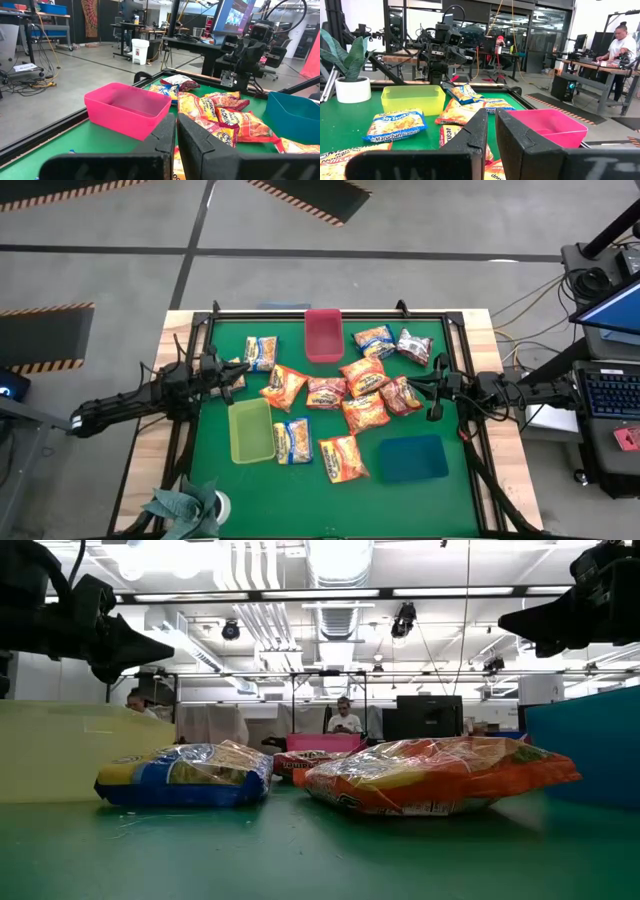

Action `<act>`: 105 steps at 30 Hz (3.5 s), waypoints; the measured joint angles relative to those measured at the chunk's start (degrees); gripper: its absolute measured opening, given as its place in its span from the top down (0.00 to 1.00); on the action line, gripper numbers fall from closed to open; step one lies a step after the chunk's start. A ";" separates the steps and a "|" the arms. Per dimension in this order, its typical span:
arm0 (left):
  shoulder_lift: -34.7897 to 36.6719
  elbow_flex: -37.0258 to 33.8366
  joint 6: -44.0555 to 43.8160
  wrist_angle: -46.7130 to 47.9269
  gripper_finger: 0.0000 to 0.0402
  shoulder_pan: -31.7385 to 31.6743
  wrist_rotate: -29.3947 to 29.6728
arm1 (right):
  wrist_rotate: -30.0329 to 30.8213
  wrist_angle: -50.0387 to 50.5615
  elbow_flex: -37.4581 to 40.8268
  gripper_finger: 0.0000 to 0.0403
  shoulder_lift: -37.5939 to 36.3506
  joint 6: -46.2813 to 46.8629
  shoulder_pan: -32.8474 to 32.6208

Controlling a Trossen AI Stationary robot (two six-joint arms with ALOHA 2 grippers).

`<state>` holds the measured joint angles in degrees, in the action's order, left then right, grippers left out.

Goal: Sort Maruchan noodles

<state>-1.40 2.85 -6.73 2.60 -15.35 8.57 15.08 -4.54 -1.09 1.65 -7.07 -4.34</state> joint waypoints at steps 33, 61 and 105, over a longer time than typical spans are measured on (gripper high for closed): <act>-0.01 0.00 0.00 -0.01 1.00 0.00 -0.01 | -0.01 0.02 0.00 0.93 0.00 0.00 0.00; -0.01 0.00 0.00 0.01 1.00 -0.02 0.01 | -0.01 0.00 0.01 0.93 0.00 0.00 0.00; -2.19 -0.04 -31.27 -41.33 1.00 0.57 -6.27 | 1.43 -2.87 0.01 0.93 0.00 24.49 0.04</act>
<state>-3.60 2.81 -38.00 -38.73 -14.79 2.29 16.51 -7.41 -1.08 1.65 17.42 -4.29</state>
